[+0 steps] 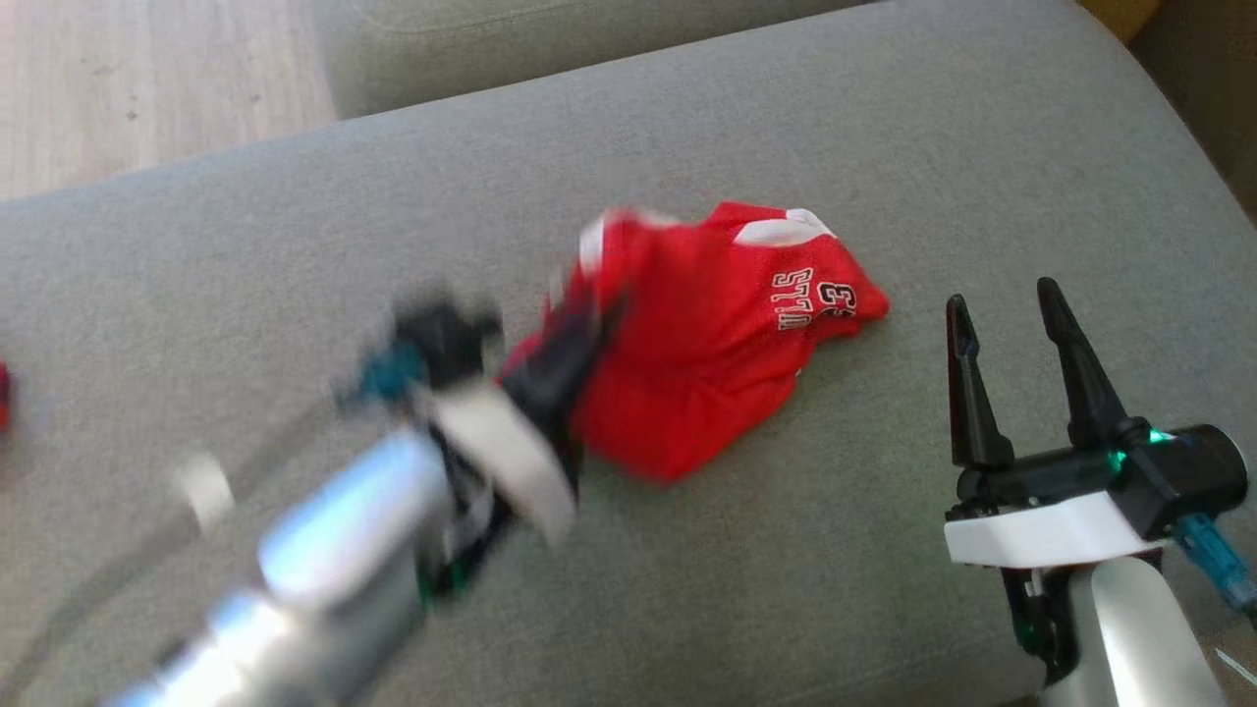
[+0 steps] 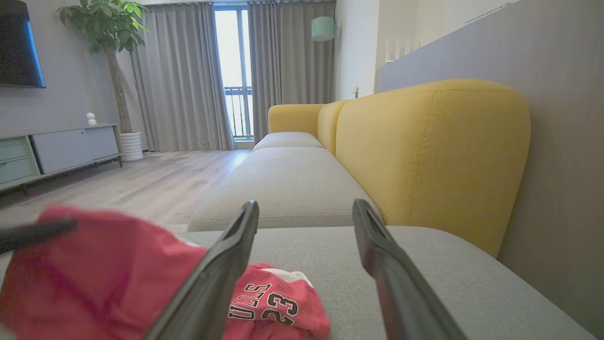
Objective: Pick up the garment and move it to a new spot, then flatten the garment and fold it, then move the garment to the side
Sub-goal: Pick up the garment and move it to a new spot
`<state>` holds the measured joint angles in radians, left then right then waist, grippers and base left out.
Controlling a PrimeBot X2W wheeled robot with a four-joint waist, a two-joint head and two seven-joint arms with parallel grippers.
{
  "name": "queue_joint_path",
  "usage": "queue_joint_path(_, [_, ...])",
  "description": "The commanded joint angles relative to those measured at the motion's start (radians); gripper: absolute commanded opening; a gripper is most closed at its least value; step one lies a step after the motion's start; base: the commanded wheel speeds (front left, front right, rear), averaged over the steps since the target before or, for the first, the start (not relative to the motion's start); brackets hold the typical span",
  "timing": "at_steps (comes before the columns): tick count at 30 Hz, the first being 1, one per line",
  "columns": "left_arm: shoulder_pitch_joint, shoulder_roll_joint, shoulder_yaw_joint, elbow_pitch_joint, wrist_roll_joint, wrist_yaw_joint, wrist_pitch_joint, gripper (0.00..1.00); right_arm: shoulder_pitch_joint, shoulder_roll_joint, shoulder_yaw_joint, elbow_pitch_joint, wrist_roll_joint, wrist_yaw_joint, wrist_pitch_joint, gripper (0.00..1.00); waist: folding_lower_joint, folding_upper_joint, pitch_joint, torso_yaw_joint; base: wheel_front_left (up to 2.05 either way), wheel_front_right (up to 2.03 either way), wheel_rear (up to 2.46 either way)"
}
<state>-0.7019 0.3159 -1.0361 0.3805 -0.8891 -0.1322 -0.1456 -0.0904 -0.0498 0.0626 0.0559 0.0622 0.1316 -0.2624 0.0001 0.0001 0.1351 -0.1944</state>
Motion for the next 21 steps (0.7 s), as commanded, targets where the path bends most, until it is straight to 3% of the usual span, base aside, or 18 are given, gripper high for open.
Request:
queue_joint_path(1, [-0.028, 0.016, 0.034, -0.026, -0.009, 0.002, -0.014, 0.00, -0.003, -0.001, 0.022, -0.031, 0.007, -0.001, 0.001, 1.00, -0.0001, -0.0001, -0.005, 0.005, 0.00, 0.00, 0.00])
queue_joint_path(7, [0.174, -0.010, -0.089, 0.031, 0.051, 0.002, -0.098, 0.00, 0.024, -0.001, 0.016, -0.009, 0.010, -0.001, 0.001, 1.00, -0.0001, -0.0001, -0.048, 0.046, 0.00, 0.00, 0.00])
queue_joint_path(8, [0.203, -0.017, -0.084, 0.040, 0.049, 0.002, -0.106, 0.36, 0.031, -0.001, 0.019, -0.003, 0.007, -0.001, 0.001, 1.00, -0.0001, -0.0001, -0.061, 0.055, 0.00, 0.00, 0.00])
queue_joint_path(9, [0.231, -0.025, -0.067, 0.048, 0.046, 0.005, -0.111, 1.00, 0.038, -0.001, 0.022, 0.004, 0.005, -0.001, 0.001, 1.00, -0.0001, -0.0001, -0.075, 0.062, 0.00, 0.00, 0.00])
queue_joint_path(12, [0.307, -0.049, 0.037, 0.024, 0.088, 0.037, -0.115, 1.00, 0.060, -0.001, 0.029, 0.021, 0.000, -0.001, 0.001, 1.00, -0.0001, -0.0001, -0.107, 0.089, 0.00, 0.00, 0.00])
queue_joint_path(17, [0.494, -0.093, 0.341, -0.124, 0.220, 0.083, -0.116, 1.00, 0.099, -0.001, 0.021, 0.042, 0.018, -0.001, 0.001, 1.00, -0.0001, -0.0001, -0.163, 0.139, 0.00, 0.00, 0.00])
queue_joint_path(21, [0.640, -0.143, 0.567, -0.225, 0.375, 0.149, -0.116, 1.00, 0.120, -0.001, 0.003, 0.056, 0.060, -0.001, 0.001, 1.00, -0.0001, -0.0001, -0.193, 0.176, 0.00, 0.00, 0.00])
